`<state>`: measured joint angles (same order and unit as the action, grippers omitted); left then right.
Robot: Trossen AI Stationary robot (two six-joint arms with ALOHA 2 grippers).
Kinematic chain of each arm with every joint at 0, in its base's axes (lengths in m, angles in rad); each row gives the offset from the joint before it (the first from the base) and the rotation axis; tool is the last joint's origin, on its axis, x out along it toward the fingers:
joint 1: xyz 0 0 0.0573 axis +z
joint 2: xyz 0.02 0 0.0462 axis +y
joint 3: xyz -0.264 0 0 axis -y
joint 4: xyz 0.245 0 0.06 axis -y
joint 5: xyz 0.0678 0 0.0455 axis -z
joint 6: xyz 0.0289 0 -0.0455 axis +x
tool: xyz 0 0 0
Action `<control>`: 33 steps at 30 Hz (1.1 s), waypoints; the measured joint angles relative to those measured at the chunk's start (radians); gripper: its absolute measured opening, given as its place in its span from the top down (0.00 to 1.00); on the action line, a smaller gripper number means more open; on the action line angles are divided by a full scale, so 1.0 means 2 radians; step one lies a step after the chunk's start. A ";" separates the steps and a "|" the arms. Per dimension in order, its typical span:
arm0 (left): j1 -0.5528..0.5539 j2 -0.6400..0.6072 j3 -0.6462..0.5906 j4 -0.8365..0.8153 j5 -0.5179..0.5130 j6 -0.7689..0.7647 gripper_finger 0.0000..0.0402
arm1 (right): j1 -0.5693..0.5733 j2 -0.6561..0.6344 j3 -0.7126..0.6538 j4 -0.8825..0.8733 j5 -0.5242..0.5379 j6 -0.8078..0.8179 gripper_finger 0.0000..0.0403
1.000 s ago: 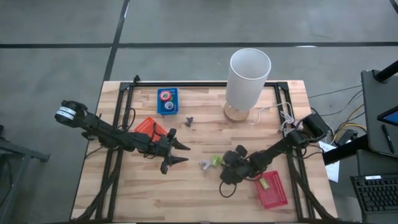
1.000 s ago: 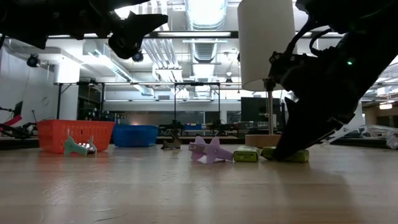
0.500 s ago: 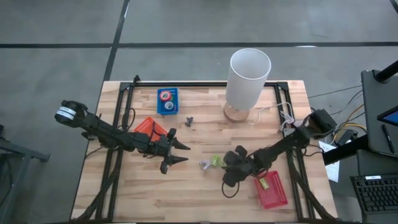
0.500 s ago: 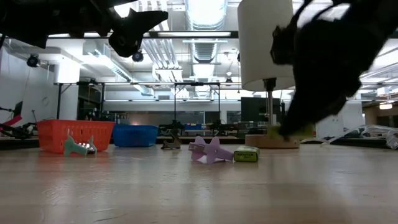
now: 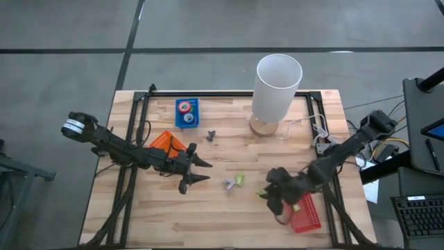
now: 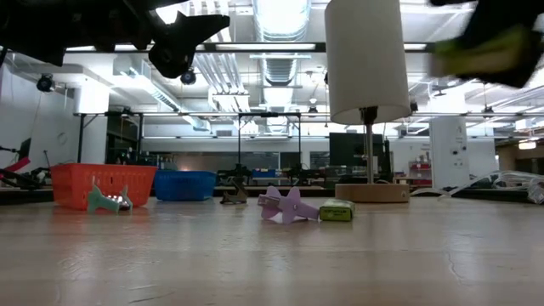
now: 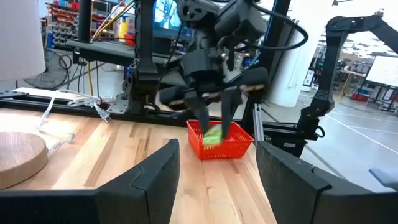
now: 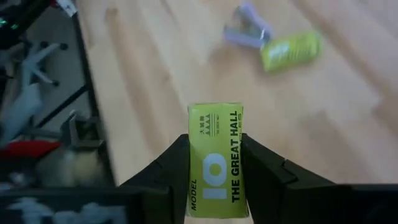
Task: Pick and place Stapler, Stapler remover, tape
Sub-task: Stack the right green stapler box on top of the other green stapler box in the red bin
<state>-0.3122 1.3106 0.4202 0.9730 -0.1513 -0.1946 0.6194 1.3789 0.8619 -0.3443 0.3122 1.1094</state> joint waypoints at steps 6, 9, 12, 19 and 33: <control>0.000 0.000 0.000 0.000 0.000 0.000 0.47 | 0.085 -0.029 0.000 -0.064 0.000 0.144 0.70; 0.000 0.000 0.000 0.001 0.000 0.000 0.47 | 0.131 -0.032 0.000 -0.088 0.000 0.227 0.71; 0.000 0.000 0.000 0.002 0.000 0.000 0.47 | 0.170 -0.031 0.000 -0.106 0.000 0.298 0.73; 0.000 0.000 0.000 0.003 -0.003 0.000 0.47 | 0.217 -0.028 0.000 -0.177 -0.004 0.429 0.71; 0.000 0.000 0.002 0.003 -0.002 -0.002 0.47 | 0.218 0.029 -0.002 -0.247 -0.041 0.490 0.70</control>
<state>-0.3119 1.3106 0.4240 0.9782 -0.1561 -0.1993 1.0557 1.4378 0.8585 -0.8386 0.2299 2.0902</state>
